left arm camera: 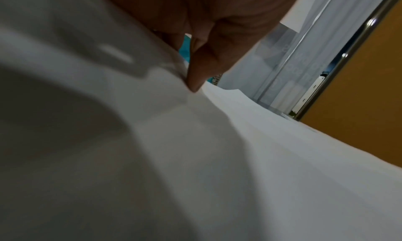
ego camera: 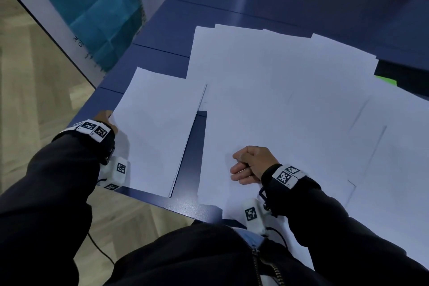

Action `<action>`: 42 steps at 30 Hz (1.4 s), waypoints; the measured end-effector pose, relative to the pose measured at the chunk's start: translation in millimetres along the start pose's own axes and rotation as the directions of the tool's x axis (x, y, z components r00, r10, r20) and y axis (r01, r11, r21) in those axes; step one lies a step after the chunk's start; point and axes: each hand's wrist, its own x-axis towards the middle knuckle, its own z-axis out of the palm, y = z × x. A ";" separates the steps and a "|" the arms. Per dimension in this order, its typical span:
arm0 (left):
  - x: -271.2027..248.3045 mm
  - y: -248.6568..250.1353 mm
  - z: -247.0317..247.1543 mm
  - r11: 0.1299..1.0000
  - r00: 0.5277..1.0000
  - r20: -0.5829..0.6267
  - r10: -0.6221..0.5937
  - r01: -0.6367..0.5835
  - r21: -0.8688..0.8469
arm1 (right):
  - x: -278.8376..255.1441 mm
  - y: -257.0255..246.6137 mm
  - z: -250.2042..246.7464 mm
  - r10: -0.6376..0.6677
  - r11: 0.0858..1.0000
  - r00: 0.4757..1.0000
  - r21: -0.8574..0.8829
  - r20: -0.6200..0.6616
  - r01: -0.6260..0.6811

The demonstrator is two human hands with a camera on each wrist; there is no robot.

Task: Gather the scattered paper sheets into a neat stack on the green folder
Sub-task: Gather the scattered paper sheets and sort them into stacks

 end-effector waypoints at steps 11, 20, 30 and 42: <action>16.8 0.8 13.2 0.976 0.996 -0.078 -0.040 0.056 0.208 | -2.5 0.3 -2.7 -0.010 1.000 1.000 0.025 0.007 0.010; -7.6 38.2 -4.9 0.962 0.974 -0.212 0.077 -0.017 0.271 | -5.3 -16.5 -31.9 -0.058 0.987 0.993 0.142 -0.102 0.072; 7.6 201.8 -19.0 0.940 0.952 -0.045 0.303 -0.291 0.177 | 30.6 -110.7 -73.5 -0.108 0.961 0.937 0.207 -0.332 0.184; 41.4 279.4 -15.5 0.970 0.975 0.015 0.221 -0.221 0.104 | 106.2 -172.8 -89.8 -0.118 0.982 0.879 0.080 -0.461 0.173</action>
